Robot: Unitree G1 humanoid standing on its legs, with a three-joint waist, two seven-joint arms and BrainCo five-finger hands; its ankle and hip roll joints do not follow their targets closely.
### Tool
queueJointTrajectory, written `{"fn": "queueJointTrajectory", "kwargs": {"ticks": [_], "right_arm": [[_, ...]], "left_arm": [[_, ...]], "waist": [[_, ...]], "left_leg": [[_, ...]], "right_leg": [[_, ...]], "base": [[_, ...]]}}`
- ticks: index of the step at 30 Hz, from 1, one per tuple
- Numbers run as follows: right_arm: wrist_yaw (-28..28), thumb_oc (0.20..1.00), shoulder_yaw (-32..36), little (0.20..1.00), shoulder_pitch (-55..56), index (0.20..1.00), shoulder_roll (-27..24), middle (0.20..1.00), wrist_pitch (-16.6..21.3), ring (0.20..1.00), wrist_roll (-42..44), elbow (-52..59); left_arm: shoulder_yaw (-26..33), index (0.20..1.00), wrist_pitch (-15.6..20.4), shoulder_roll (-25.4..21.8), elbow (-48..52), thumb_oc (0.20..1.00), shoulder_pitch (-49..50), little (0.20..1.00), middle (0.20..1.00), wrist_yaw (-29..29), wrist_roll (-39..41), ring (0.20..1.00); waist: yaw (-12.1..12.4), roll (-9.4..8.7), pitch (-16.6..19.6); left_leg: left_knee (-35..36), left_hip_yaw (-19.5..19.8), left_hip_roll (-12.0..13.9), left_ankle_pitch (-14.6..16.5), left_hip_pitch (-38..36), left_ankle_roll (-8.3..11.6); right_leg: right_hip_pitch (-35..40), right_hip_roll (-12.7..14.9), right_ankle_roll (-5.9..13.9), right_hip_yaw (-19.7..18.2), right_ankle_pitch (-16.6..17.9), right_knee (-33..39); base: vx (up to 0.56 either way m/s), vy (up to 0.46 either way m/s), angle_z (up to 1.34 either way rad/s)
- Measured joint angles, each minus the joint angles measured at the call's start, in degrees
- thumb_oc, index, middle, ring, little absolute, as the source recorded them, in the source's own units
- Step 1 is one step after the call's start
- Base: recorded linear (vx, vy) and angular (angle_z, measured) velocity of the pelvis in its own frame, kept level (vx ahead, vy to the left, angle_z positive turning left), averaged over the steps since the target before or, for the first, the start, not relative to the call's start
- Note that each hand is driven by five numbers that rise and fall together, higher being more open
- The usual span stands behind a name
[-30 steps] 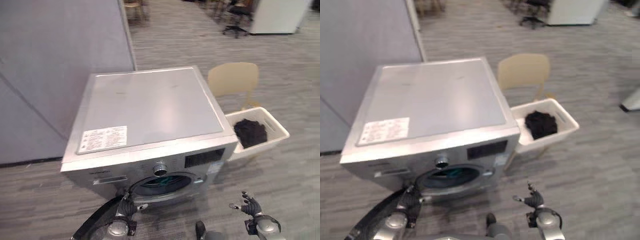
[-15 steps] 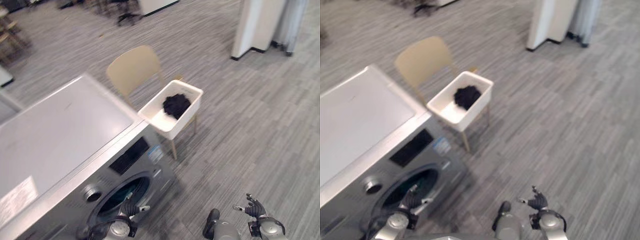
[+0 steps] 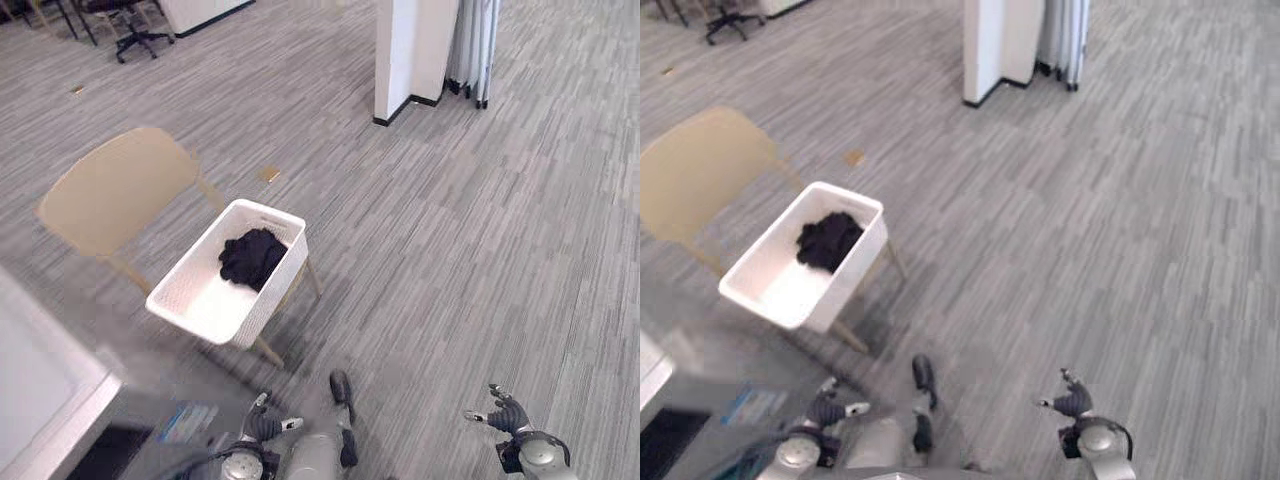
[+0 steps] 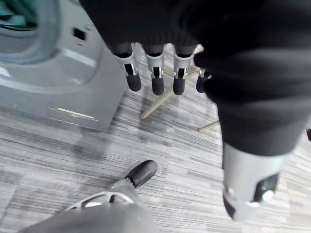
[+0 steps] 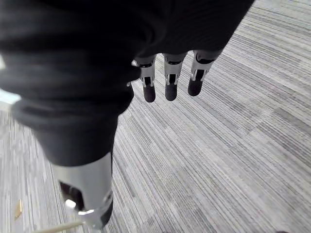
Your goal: Grab the laundry basket,head to the washer,open it,put in the laundry and shut it.
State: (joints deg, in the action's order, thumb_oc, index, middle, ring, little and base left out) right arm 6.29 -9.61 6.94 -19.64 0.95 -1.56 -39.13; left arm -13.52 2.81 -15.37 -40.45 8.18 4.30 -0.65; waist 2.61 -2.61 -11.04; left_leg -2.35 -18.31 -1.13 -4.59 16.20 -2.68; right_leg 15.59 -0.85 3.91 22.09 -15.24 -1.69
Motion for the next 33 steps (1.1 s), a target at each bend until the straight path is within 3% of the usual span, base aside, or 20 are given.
{"fn": "queueJointTrajectory", "kwargs": {"ticks": [2, 4, 6, 8, 10, 11, 12, 13, 14, 15, 16, 18, 19, 23, 26, 27, 28, 30, 31, 33], "right_arm": [[-0.32, 1.000, -2.33, 1.000, 2.72, 1.000, 0.28, 1.000, -0.46, 1.000, -0.79, -0.19], [-1.27, 1.000, -2.85, 1.000, 3.29, 1.000, 0.57, 1.000, -0.04, 1.000, -0.87, 0.61], [-1.30, 1.000, -2.01, 1.000, 1.41, 1.000, 0.32, 1.000, 0.17, 1.000, -0.87, 2.56], [-1.30, 1.000, -1.86, 1.000, -0.90, 1.000, -0.35, 1.000, 0.35, 1.000, -0.87, 3.23], [-1.33, 1.000, -1.97, 1.000, -1.70, 1.000, -0.84, 1.000, 0.41, 1.000, -0.88, 3.27], [-1.28, 1.000, -2.13, 1.000, -3.27, 1.000, -0.93, 1.000, 0.71, 1.000, -0.81, 3.36], [-1.20, 1.000, -2.26, 1.000, -3.24, 1.000, -0.98, 1.000, 0.66, 1.000, -0.81, 3.28], [-1.23, 1.000, -2.51, 1.000, -3.15, 1.000, -0.93, 1.000, 0.60, 1.000, -0.81, 3.15], [-1.32, 1.000, -2.08, 1.000, -2.54, 1.000, 0.35, 1.000, 0.62, 1.000, -0.79, 2.54], [-1.34, 1.000, -2.11, 1.000, -1.78, 1.000, 1.04, 1.000, 0.77, 1.000, -0.78, 2.72], [-1.30, 1.000, -1.53, 1.000, -1.27, 1.000, 0.30, 1.000, 1.08, 1.000, -0.75, 2.10], [-1.29, 1.000, -0.27, 1.000, -1.75, 1.000, -0.26, 1.000, 1.46, 1.000, -0.66, 2.08], [-1.32, 1.000, 0.30, 1.000, -3.30, 1.000, -0.64, 1.000, 1.41, 1.000, -0.66, 1.97], [-1.38, 1.000, 0.20, 1.000, -5.54, 1.000, -0.48, 1.000, 1.46, 1.000, -0.59, 2.13], [-1.10, 1.000, 0.17, 1.000, -5.03, 1.000, -0.74, 1.000, 1.34, 1.000, -0.59, 2.93], [-1.23, 1.000, 0.06, 1.000, -4.61, 1.000, -0.55, 1.000, 1.36, 1.000, -0.61, 2.91], [-1.20, 1.000, 0.10, 1.000, -4.08, 1.000, -0.46, 1.000, 1.32, 1.000, -0.63, 3.01], [-1.02, 1.000, 0.50, 1.000, -4.21, 1.000, -0.82, 1.000, 1.24, 1.000, -0.71, 3.29], [-0.68, 1.000, 0.25, 1.000, -4.38, 1.000, -1.70, 1.000, 1.03, 1.000, -0.77, 5.17], [-0.76, 1.000, 0.19, 1.000, -4.78, 1.000, -3.71, 1.000, 1.17, 1.000, -0.90, 6.88]], "left_arm": [[0.43, 1.000, -0.31, -1.20, -0.33, 1.000, 0.45, 1.000, 1.000, 0.26, 0.24, 1.000], [0.50, 1.000, -0.11, -1.72, 0.33, 1.000, -0.14, 1.000, 1.000, 0.59, 0.53, 1.000], [0.51, 1.000, -0.11, -1.62, -0.18, 1.000, -3.09, 1.000, 1.000, 0.68, 0.54, 1.000], [0.55, 1.000, -0.09, -1.10, -1.26, 1.000, -6.56, 1.000, 1.000, 0.96, 0.54, 1.000], [0.49, 1.000, 0.22, -0.11, -1.12, 1.000, -8.15, 1.000, 1.000, 1.09, 0.54, 1.000], [0.48, 1.000, 0.67, 1.04, -1.32, 1.000, -8.86, 1.000, 1.000, 1.75, 0.51, 1.000], [0.42, 1.000, 1.00, 1.55, -2.46, 1.000, -9.64, 1.000, 1.000, 1.98, 0.50, 1.000], [0.14, 1.000, 1.08, 1.63, -3.16, 1.000, -10.11, 1.000, 1.000, 2.08, 0.50, 1.000], [-0.08, 1.000, 1.30, -0.46, -1.62, 1.000, -8.22, 1.000, 1.000, 2.20, 0.39, 1.000], [-0.09, 1.000, 1.38, -1.43, -0.05, 1.000, -5.69, 1.000, 1.000, 2.20, 0.41, 1.000], [-0.02, 1.000, 1.30, -0.92, -0.67, 1.000, -4.80, 1.000, 1.000, 2.43, 0.48, 1.000], [-0.73, 1.000, 1.07, -0.54, 0.05, 1.000, -2.77, 1.000, 1.000, 2.01, 0.56, 1.000], [-0.69, 1.000, 0.89, -0.32, -0.01, 1.000, -1.96, 1.000, 1.000, 1.72, 0.57, 1.000], [-0.65, 1.000, 0.47, -0.30, -1.13, 1.000, -1.21, 1.000, 1.000, 1.33, 0.62, 1.000], [-0.46, 1.000, 0.53, -0.04, -0.79, 1.000, -2.39, 1.000, 1.000, 1.13, 1.41, 1.000], [-0.52, 1.000, 0.49, -0.05, -0.37, 1.000, -2.41, 1.000, 1.000, 1.15, 2.26, 1.000], [-0.65, 1.000, 0.48, -0.93, 0.95, 1.000, -2.76, 1.000, 1.000, 0.87, 2.43, 1.000], [-0.35, 1.000, 0.35, -1.22, 1.01, 1.000, -3.28, 1.000, 1.000, 0.74, 2.68, 1.000], [0.39, 1.000, 0.12, -0.68, 1.09, 1.000, -3.15, 1.000, 1.000, 0.50, 2.73, 1.000], [0.60, 1.000, 0.04, -0.05, 2.22, 1.000, -2.14, 1.000, 1.000, 0.54, 2.74, 1.000]], "waist": [[-0.07, -1.87, 1.96], [0.27, -2.48, 5.38], [-0.25, -0.86, 4.37], [-1.13, 1.74, 2.26], [-1.04, 2.97, 1.10], [-1.92, 5.03, -0.29], [-2.66, 5.52, -0.61], [-2.56, 4.98, -0.68], [-2.22, 0.76, -0.76], [-1.67, -1.64, -0.21], [-0.77, -0.26, -0.12], [0.70, 0.96, 1.02], [0.94, 2.05, 1.22], [2.46, 1.03, 0.49], [1.60, 1.23, -0.99], [2.15, 1.15, -1.11], [1.34, -0.29, -1.22], [0.67, -1.38, -1.53], [0.08, -0.41, -1.37], [0.45, 3.23, -1.20]], "left_leg": [[-9.16, -0.68, -0.16, 1.01, -1.20, -4.77], [-2.02, 1.89, -1.40, 0.95, -6.21, -5.83], [2.36, 4.98, -1.64, 0.91, -10.50, -5.53], [5.55, 8.94, -1.07, 0.44, -14.97, -4.71], [5.74, 11.92, -1.00, 0.40, -17.19, -4.55], [5.44, 17.96, -0.40, 0.48, -18.58, -4.42], [4.77, 20.69, -0.26, 0.61, -18.58, -4.03], [3.81, 21.46, -0.89, 1.17, -19.12, -3.09], [1.90, 20.76, -3.83, 3.81, -21.32, -0.33], [1.44, 20.64, -5.04, 6.77, -22.79, 1.44], [0.53, 20.69, -3.41, 9.67, -23.06, 1.46], [-2.54, 21.06, -0.91, 10.30, -19.05, 2.79], [-2.52, 20.84, 0.89, 10.74, -17.51, 3.07], [-3.36, 20.79, 2.01, 10.06, -14.96, 3.33], [-3.49, 15.73, 3.53, 9.13, -11.57, 2.10], [-3.57, 13.43, 5.20, 9.00, -11.12, 2.49], [-3.74, 11.76, 4.72, 9.13, -10.03, 3.11], [-4.86, 7.47, 5.12, 8.93, -8.80, 3.59], [-3.87, 0.71, 6.03, 8.69, -8.79, 3.11], [1.10, 0.55, 8.19, 8.40, -11.19, 4.04]], "right_leg": [[-0.30, 2.83, 1.72, -1.10, -1.04, -13.19], [-11.76, 8.85, 1.78, -2.09, -0.76, -36.20], [-18.51, 9.15, 1.65, -4.06, -0.93, -40.24], [-25.26, 8.21, -0.34, -6.22, -2.07, -37.78], [-29.03, 7.85, 0.00, -8.49, -1.80, -31.34], [-31.86, 3.94, 1.08, -18.06, 0.00, -20.15], [-32.10, 2.54, 1.90, -22.93, 1.78, -14.65], [-32.21, 2.72, 2.14, -24.74, 4.67, -10.14], [-31.72, 5.13, 1.11, -23.99, 17.68, -7.43], [-30.64, 6.67, 0.71, -22.34, 24.36, -8.43], [-30.30, 5.90, -3.89, -19.97, 23.04, -10.61], [-28.58, 4.74, -3.28, -17.14, 21.04, -6.32], [-28.02, 3.44, -3.65, -14.52, 22.40, -3.36], [-24.85, 2.55, -4.71, -10.56, 22.78, 1.71], [-22.42, 2.75, -4.05, -3.18, 22.09, 2.87], [-24.25, 3.10, -5.67, -1.93, 19.74, -1.39], [-27.57, 5.40, -4.65, -0.96, 15.51, -7.91], [-27.07, 6.36, -4.52, 0.93, 15.37, -5.49], [-24.84, 6.33, -1.54, 5.43, 14.84, -0.51], [-25.12, 5.08, -2.77, 8.59, 13.08, -2.87]], "base": [[0.43, 0.200, 0.15], [0.19, 0.046, 0.12], [0.20, -0.087, 0.44], [0.19, -0.157, 0.81], [0.19, -0.201, 1.13], [0.15, -0.234, 1.67], [0.09, -0.163, 1.98], [0.12, -0.215, 2.13], [0.09, -0.229, 2.16], [0.09, -0.287, 1.98], [0.01, -0.208, 1.15], [0.01, -0.125, 1.24], [0.00, -0.111, 1.31], [0.01, -0.074, 0.87], [0.06, -0.007, 0.92], [0.12, 0.023, 1.10], [0.13, 0.052, 1.17], [0.12, 0.121, 1.18], [0.18, 0.131, 0.91], [0.20, 0.144, 0.73]]}}
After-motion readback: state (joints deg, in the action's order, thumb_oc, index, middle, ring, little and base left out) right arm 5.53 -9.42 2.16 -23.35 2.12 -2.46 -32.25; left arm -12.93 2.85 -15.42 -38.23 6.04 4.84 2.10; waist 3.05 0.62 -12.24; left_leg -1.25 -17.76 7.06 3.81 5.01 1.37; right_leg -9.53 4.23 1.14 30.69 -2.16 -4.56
